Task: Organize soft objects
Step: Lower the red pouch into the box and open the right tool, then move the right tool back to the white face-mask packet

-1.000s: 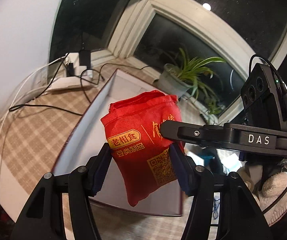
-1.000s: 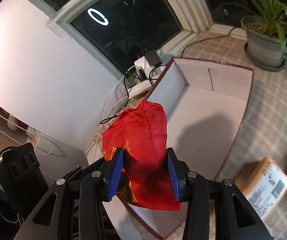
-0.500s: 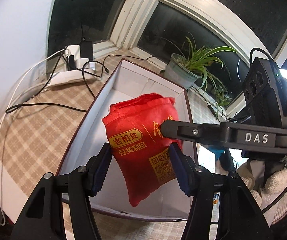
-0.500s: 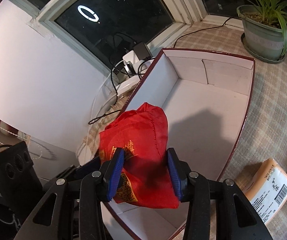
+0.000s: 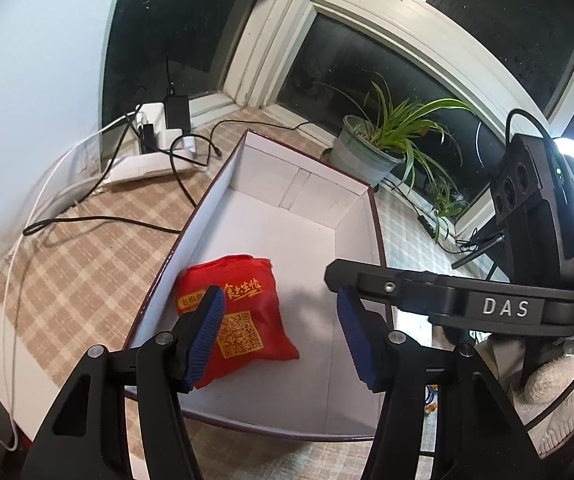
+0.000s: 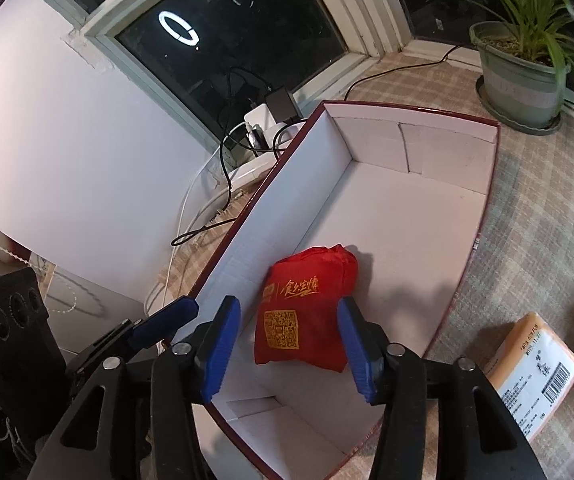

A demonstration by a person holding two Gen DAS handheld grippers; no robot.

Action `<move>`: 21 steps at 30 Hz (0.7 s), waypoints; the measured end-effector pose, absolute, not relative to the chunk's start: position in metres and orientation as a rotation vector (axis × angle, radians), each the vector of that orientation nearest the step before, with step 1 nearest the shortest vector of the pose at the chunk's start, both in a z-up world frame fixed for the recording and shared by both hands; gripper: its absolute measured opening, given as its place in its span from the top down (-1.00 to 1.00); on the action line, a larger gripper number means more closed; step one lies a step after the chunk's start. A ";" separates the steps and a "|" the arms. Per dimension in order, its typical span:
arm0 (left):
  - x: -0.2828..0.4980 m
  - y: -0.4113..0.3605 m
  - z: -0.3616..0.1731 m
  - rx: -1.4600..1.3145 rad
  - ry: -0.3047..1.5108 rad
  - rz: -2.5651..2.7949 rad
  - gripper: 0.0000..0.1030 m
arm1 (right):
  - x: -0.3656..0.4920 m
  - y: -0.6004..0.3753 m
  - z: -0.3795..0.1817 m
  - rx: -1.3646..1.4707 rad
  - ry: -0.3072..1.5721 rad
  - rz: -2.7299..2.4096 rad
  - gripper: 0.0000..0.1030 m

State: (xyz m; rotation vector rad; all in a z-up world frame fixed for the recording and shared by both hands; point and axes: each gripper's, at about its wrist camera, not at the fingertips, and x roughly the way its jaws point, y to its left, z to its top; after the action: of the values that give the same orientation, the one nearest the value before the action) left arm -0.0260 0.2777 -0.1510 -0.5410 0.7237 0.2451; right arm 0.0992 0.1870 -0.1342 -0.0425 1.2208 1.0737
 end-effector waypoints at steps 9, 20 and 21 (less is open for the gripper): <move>-0.033 0.266 -0.141 -0.536 0.701 0.250 -0.09 | 0.108 0.148 -0.124 0.009 1.177 1.016 0.01; -0.027 0.221 -0.123 -0.514 0.676 0.192 -0.14 | 0.118 0.068 -0.113 0.023 1.107 0.944 -0.01; -0.024 0.214 -0.121 -0.510 0.676 0.180 -0.14 | 0.119 0.059 -0.112 0.024 1.101 0.936 -0.02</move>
State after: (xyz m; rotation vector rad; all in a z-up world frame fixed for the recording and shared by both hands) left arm -0.0243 0.2143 -0.1211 -0.5104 0.6761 0.1800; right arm 0.1186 0.0590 -0.1121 0.0239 1.1011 0.9355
